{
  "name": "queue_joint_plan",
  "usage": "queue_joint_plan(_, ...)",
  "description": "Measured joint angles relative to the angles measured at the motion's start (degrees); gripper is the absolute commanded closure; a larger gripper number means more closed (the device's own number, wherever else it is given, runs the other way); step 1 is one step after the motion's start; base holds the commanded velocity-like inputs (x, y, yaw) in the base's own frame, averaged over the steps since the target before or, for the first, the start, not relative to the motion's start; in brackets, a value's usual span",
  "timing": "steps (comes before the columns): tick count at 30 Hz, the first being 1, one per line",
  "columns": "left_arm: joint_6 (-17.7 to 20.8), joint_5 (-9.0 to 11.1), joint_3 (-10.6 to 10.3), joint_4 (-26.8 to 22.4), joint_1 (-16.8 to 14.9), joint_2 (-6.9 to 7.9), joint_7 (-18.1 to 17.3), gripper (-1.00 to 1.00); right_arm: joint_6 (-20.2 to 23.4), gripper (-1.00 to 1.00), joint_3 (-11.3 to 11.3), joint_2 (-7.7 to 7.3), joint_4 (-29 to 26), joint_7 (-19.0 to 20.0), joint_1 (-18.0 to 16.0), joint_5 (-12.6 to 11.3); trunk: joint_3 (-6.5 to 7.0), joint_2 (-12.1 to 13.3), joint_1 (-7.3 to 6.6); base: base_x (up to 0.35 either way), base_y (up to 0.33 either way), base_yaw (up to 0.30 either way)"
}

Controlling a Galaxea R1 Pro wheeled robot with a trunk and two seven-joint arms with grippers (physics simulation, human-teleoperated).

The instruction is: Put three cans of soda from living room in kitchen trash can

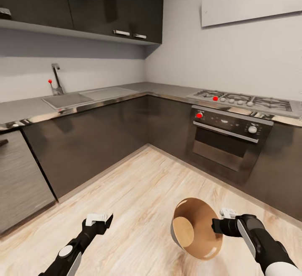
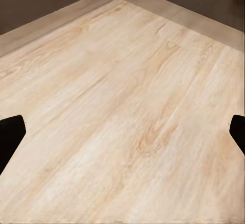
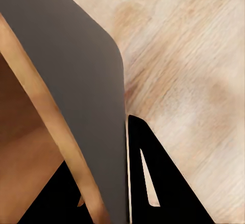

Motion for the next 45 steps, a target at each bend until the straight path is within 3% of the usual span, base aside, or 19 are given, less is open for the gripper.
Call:
queue_joint_plan(18,-0.03,0.03,-0.15,-0.06,0.0,-0.02,0.03,-1.0,-0.05,1.0,0.0,1.09,0.04,0.09,0.19,0.52,0.0,0.0,0.0,-0.308,0.0,0.0)
queue_joint_plan(20,-0.07,0.06,-0.19,-0.04,0.0,-0.01,0.03,-1.0,-0.54,1.0,0.14,1.23,0.05,0.1,0.78,0.64,-0.01,0.0,0.0,-0.072,0.0,0.085)
queue_joint_plan(21,-0.08,0.03,-0.24,-0.03,0.0,-0.06,0.06,-1.0,-3.04,1.0,0.13,1.42,0.35,-0.01,1.07,1.25,-0.01,0.0,0.0,-0.033,0.0,0.162)
queue_joint_plan(25,-0.09,0.06,-0.26,-0.03,0.0,-0.08,0.05,-1.0,-4.83,1.0,0.14,1.53,0.01,0.14,1.21,-0.19,0.0,0.0,0.0,-0.017,0.0,0.203)
queue_joint_plan(27,-0.09,0.08,-0.26,-0.05,0.0,-0.04,0.02,-1.0,-5.43,1.0,0.16,1.51,0.04,0.09,1.27,0.65,0.0,0.0,0.0,-0.006,0.0,0.231)
queue_joint_plan(45,-0.09,0.03,-0.35,-0.02,0.0,-0.09,0.0,-1.0,-5.89,1.0,0.17,2.12,0.03,0.14,1.34,0.35,0.0,0.0,0.0,-0.001,0.0,0.245)
